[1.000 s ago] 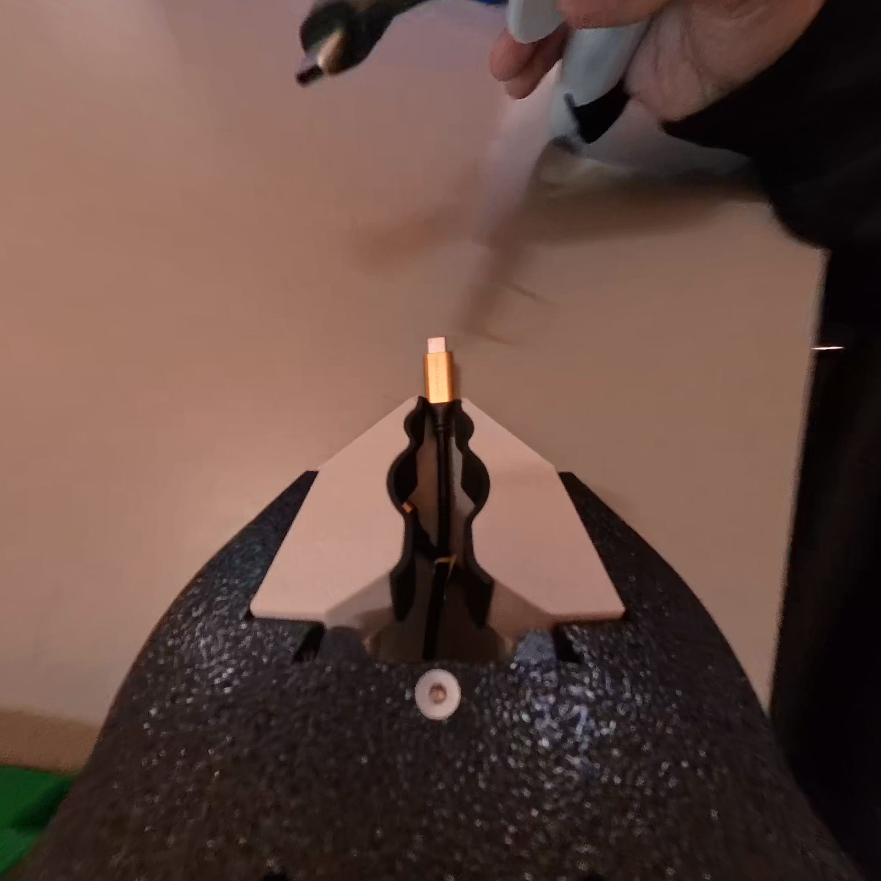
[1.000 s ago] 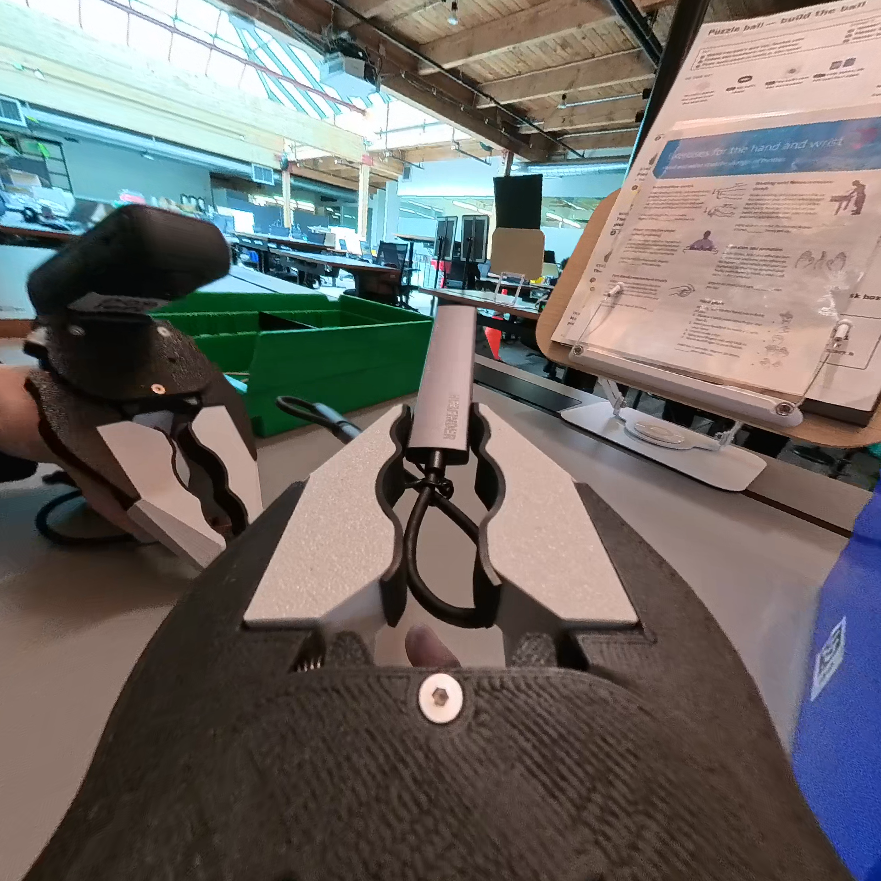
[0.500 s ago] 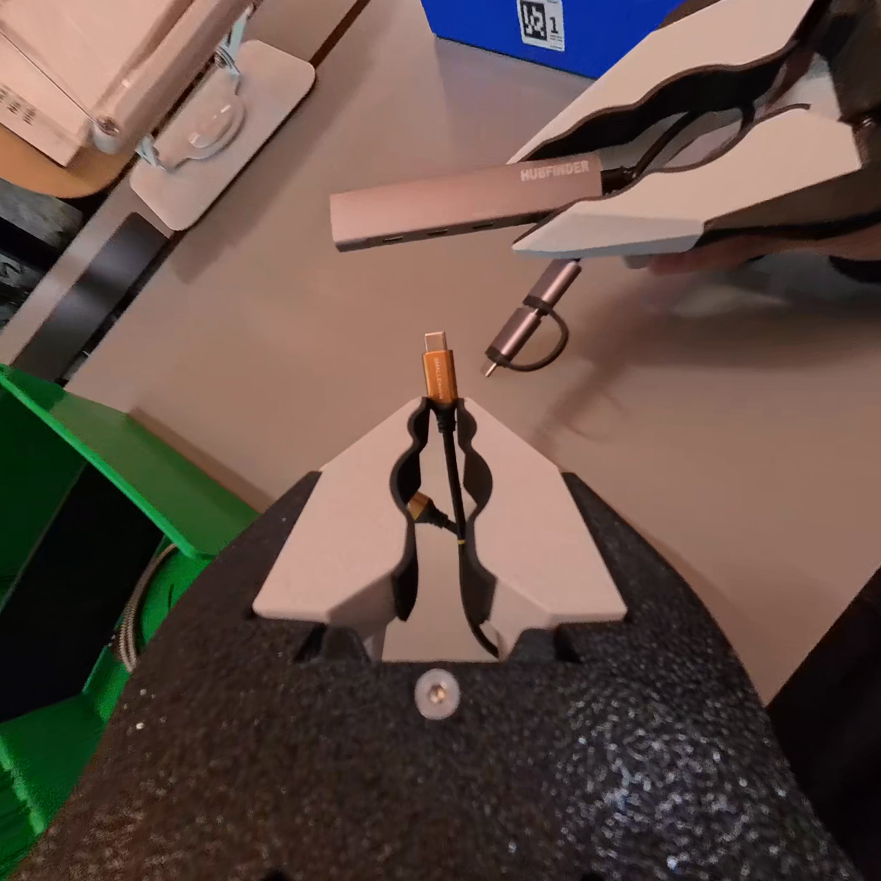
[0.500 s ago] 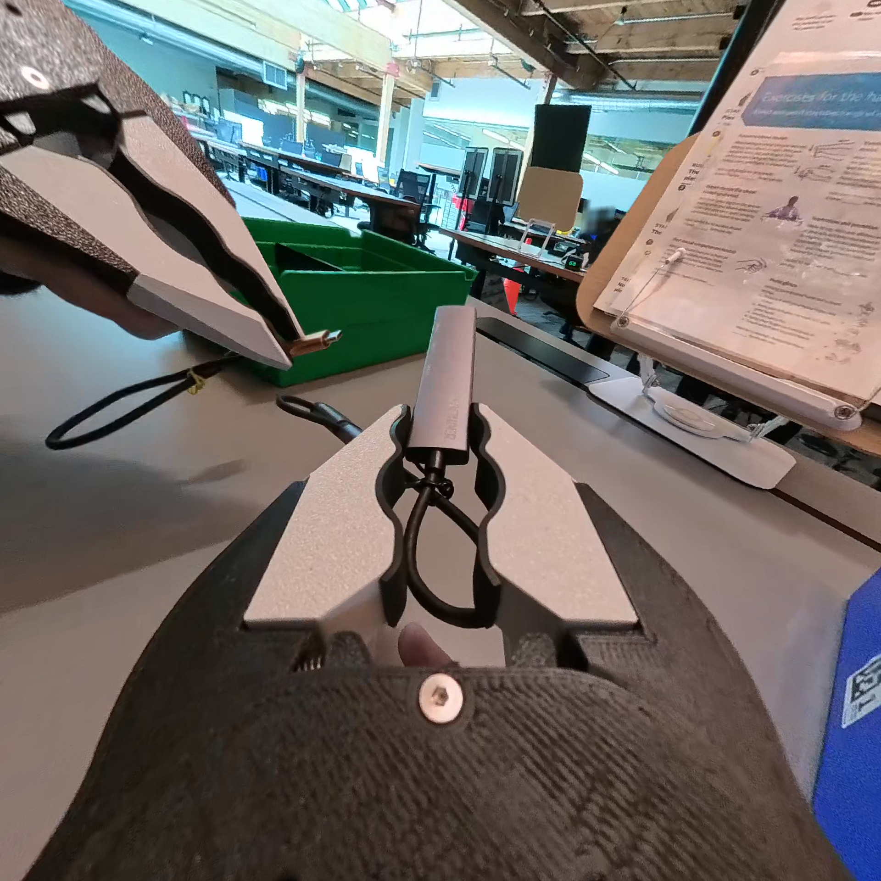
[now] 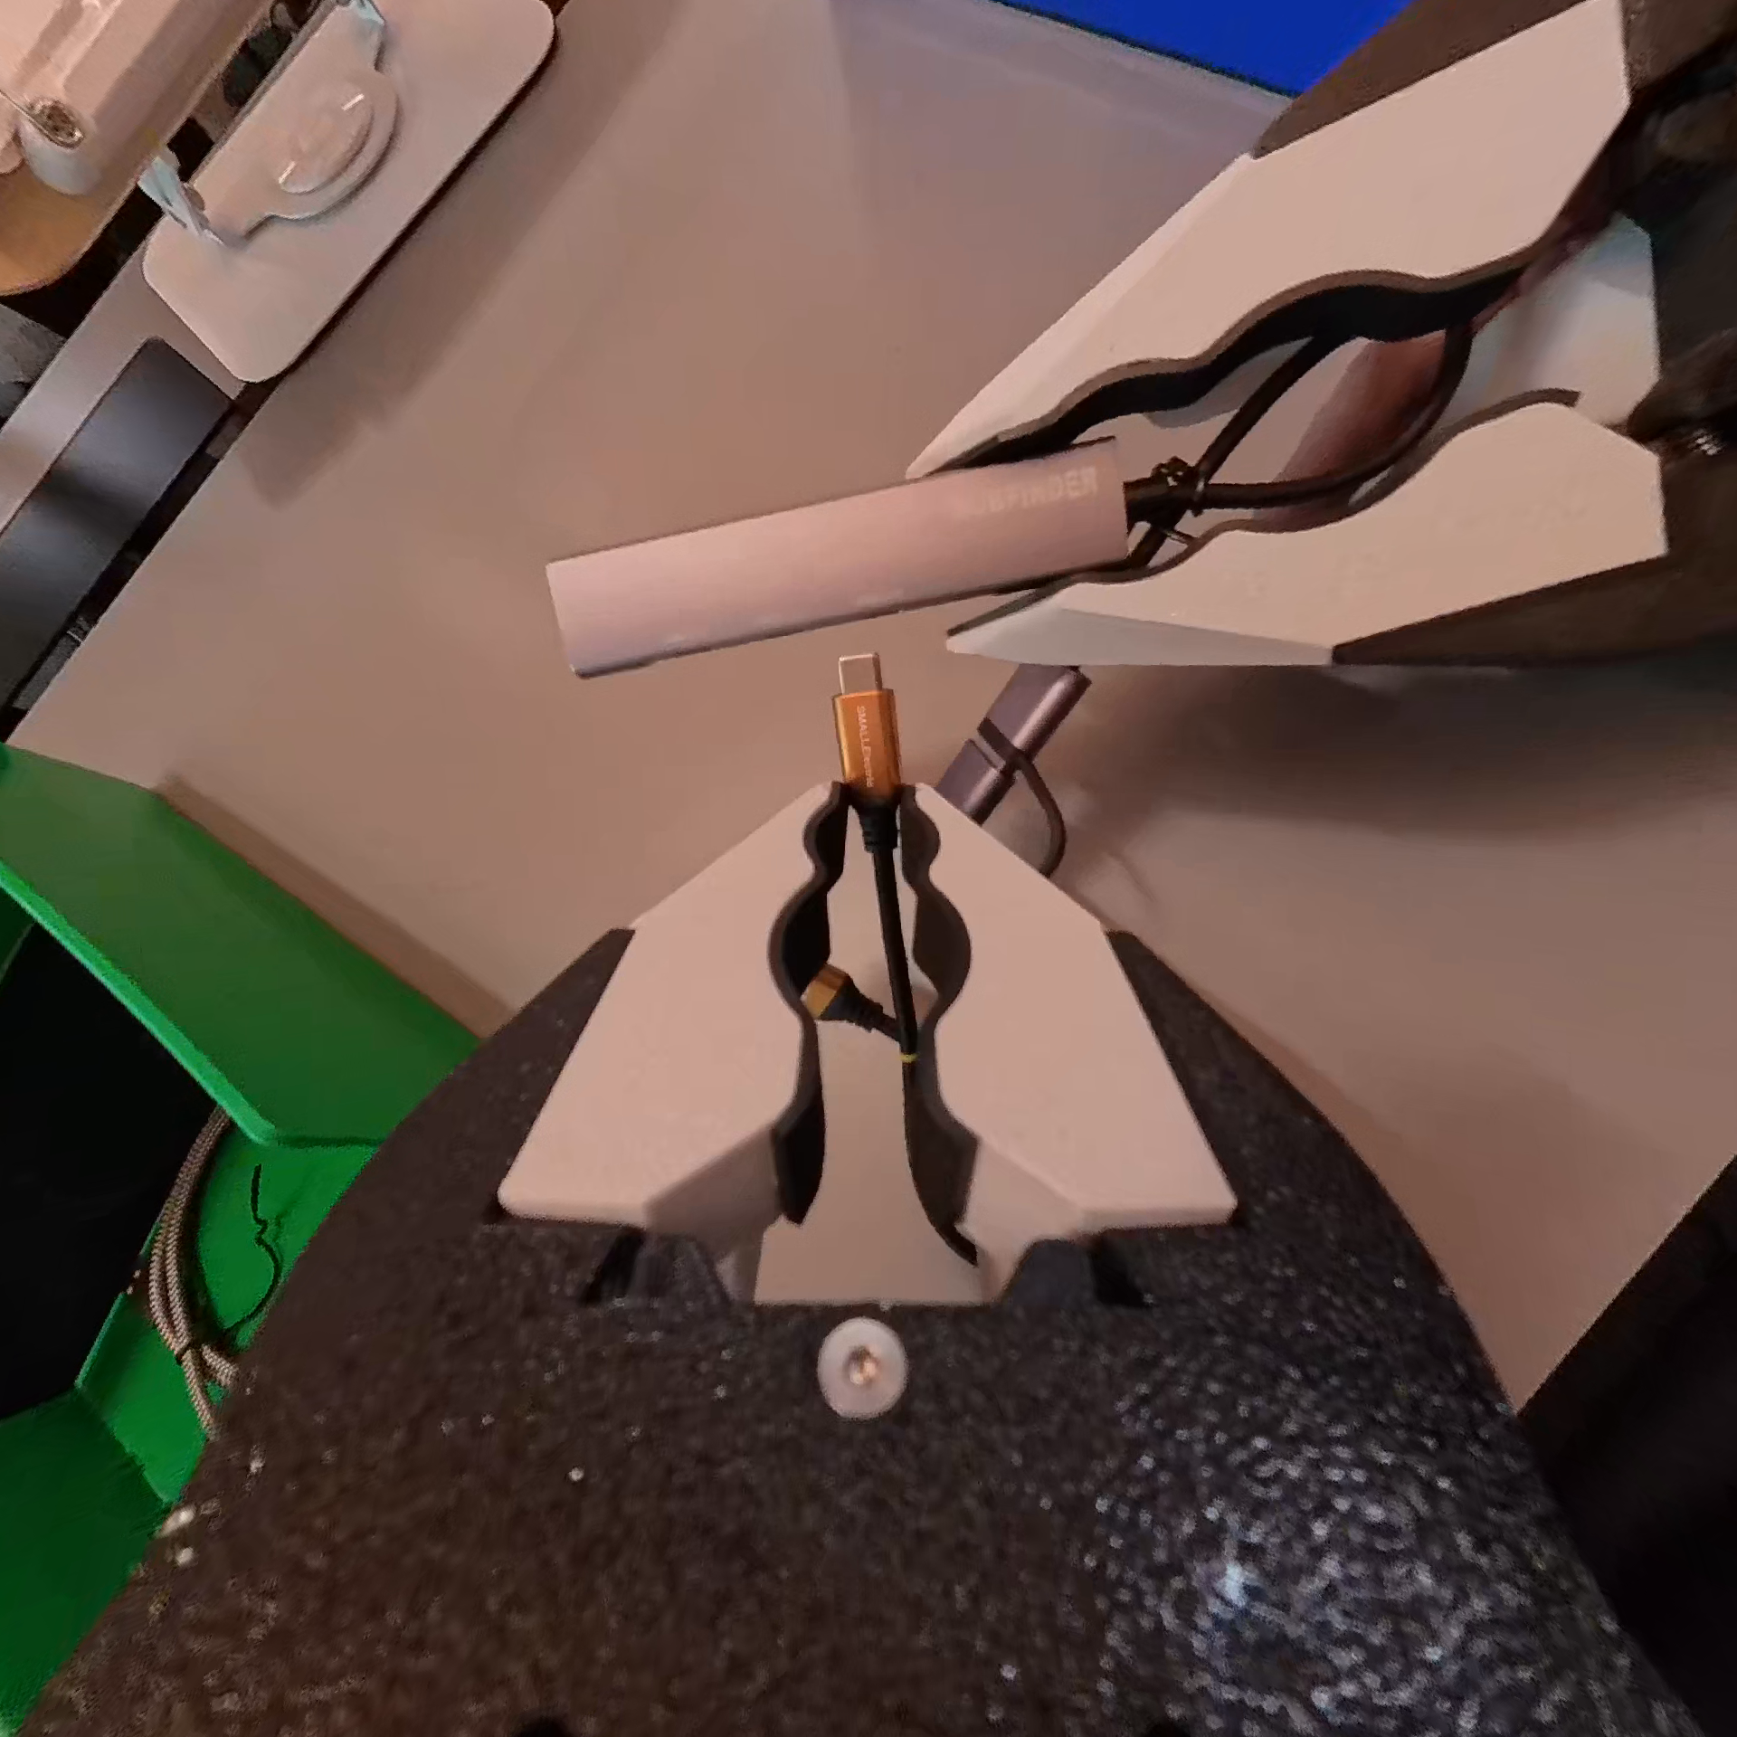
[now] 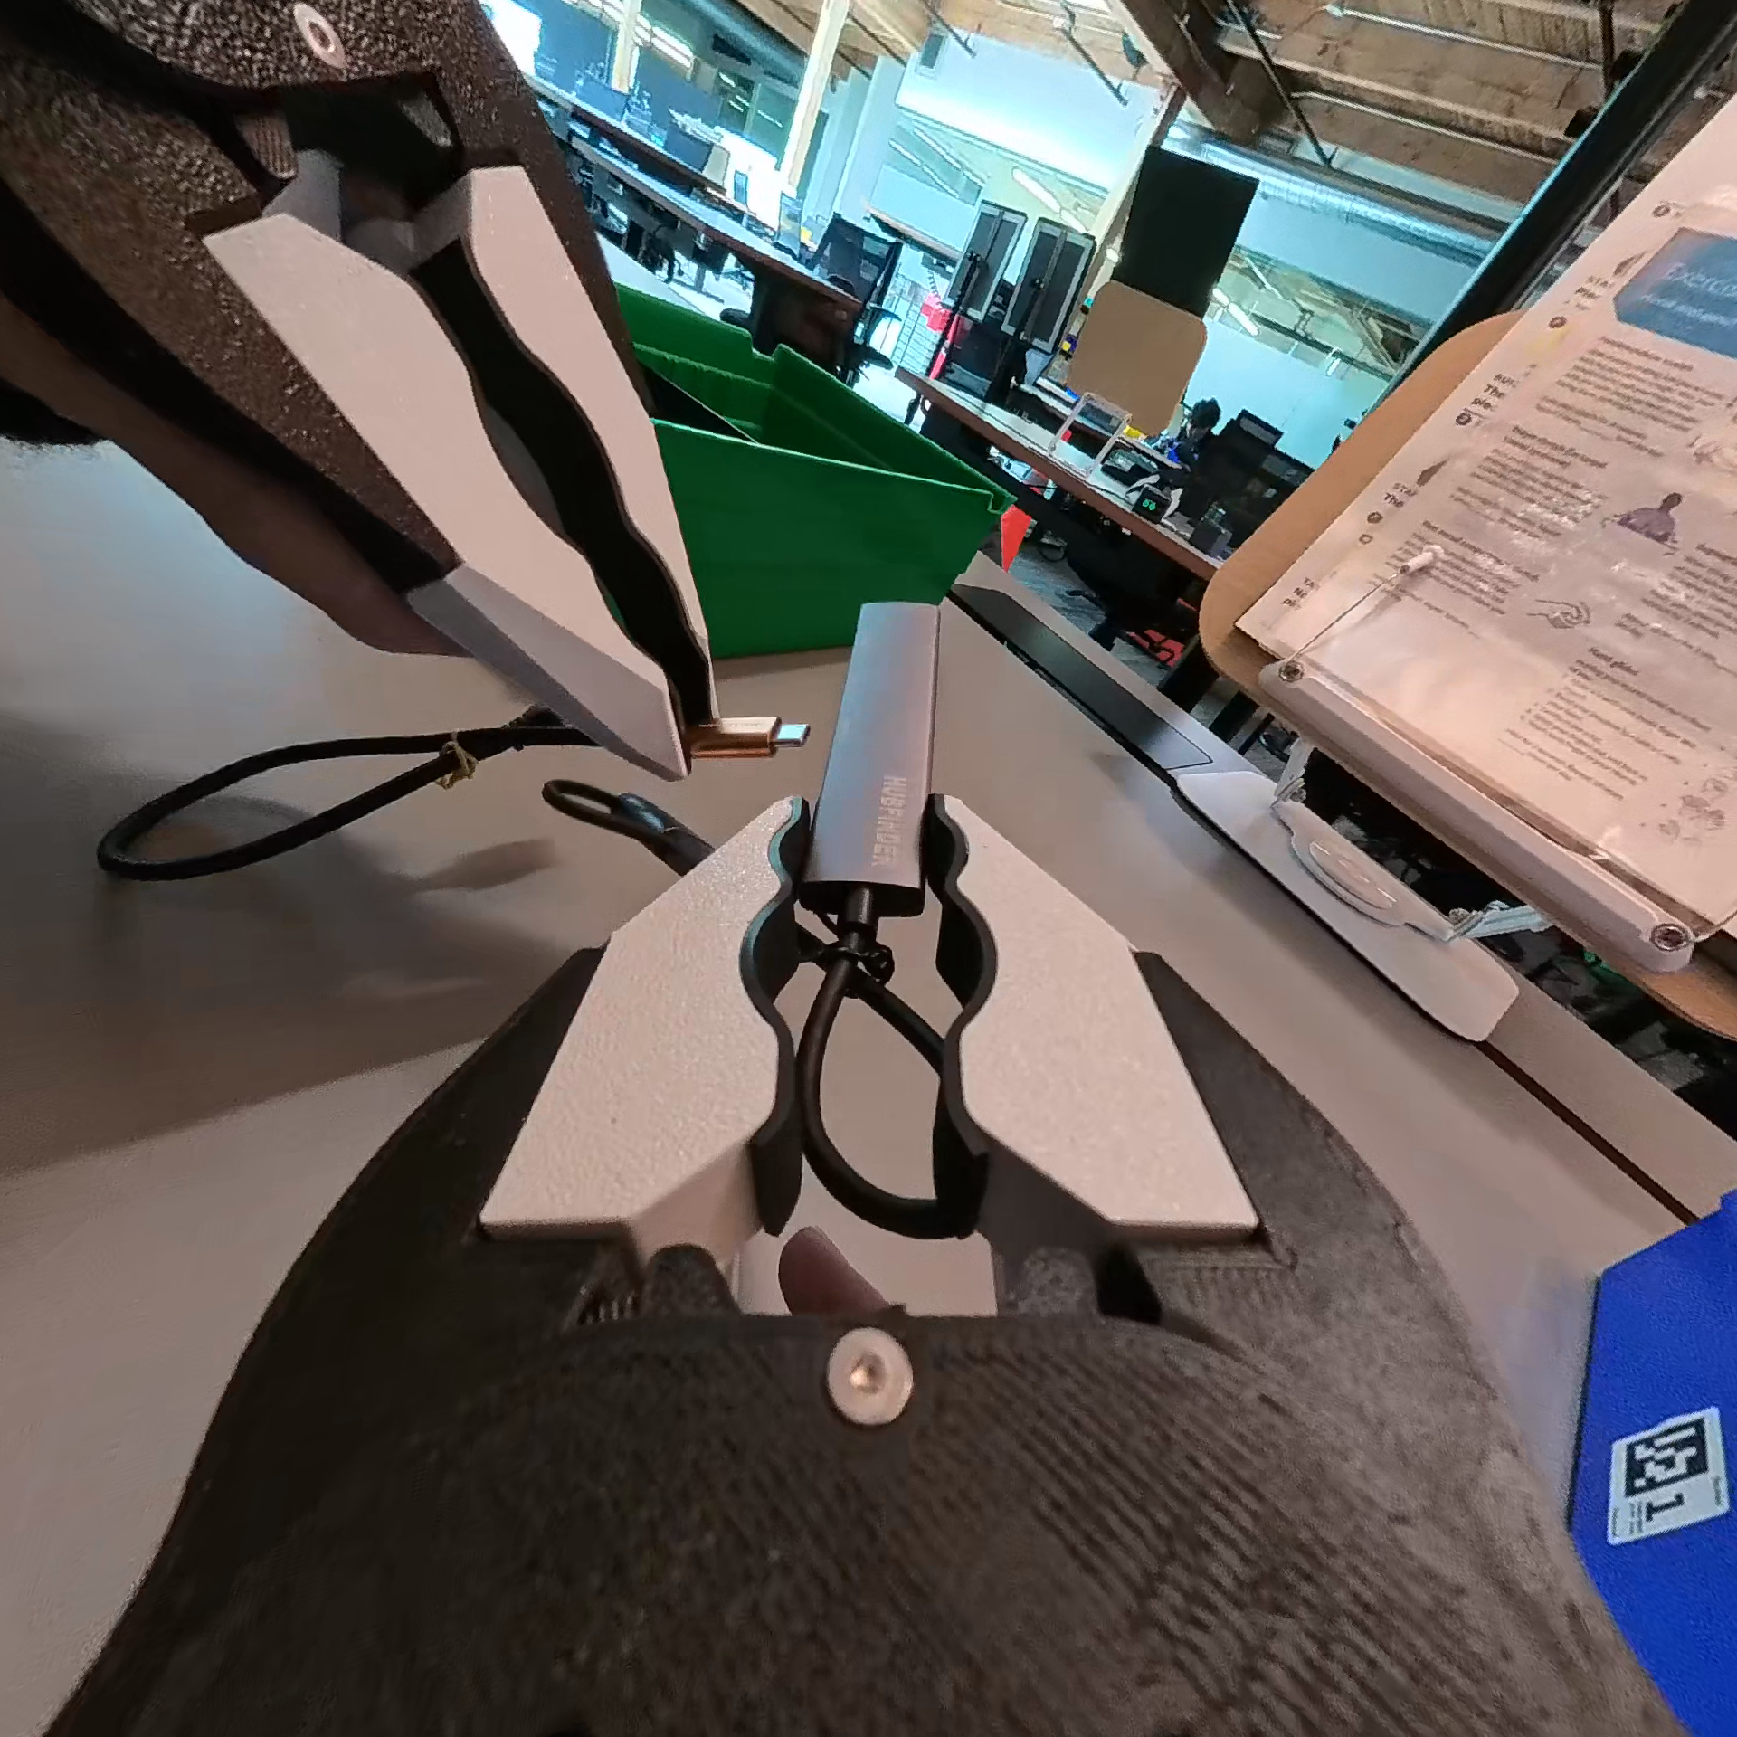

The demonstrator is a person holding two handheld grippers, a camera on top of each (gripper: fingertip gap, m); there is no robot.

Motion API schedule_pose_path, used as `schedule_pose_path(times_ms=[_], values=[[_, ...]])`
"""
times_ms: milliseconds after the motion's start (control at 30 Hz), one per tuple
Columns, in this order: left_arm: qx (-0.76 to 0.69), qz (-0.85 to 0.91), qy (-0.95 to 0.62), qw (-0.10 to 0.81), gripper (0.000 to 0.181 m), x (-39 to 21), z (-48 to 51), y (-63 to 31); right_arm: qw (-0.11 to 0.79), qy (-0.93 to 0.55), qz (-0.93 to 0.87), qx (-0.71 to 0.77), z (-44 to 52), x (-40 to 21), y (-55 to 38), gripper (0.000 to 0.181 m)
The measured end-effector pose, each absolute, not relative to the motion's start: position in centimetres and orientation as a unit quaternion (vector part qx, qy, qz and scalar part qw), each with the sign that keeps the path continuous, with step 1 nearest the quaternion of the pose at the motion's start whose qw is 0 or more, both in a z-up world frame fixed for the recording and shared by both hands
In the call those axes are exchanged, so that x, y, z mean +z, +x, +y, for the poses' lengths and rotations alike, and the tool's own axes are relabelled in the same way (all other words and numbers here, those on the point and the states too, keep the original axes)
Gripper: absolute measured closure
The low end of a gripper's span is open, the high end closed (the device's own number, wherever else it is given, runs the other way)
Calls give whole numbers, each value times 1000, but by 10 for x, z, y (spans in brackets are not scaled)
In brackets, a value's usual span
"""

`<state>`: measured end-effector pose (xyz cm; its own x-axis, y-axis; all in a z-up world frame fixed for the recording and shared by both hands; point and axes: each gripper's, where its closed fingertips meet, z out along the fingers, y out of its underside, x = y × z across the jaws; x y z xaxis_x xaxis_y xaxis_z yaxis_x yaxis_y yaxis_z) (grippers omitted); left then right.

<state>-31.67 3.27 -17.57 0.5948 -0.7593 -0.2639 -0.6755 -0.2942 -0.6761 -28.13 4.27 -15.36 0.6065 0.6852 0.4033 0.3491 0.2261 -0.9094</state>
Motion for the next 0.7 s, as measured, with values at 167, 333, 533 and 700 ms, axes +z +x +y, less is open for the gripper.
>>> schedule_pose_path(times_ms=[167,333,533,700], values=[[-63,448,-802,390,172,-175,30,-314,658,-604,-431,125,41,-154,-284,157],[-63,445,-803,391,173,-175,30,-312,662,-597,-439,114,39,-153,-286,157],[-55,447,-802,392,172,-174,29,-313,664,-590,-449,94,39,-154,-287,157],[-38,451,-796,402,173,-173,32,-312,670,-584,-448,97,37,-151,-289,157]])
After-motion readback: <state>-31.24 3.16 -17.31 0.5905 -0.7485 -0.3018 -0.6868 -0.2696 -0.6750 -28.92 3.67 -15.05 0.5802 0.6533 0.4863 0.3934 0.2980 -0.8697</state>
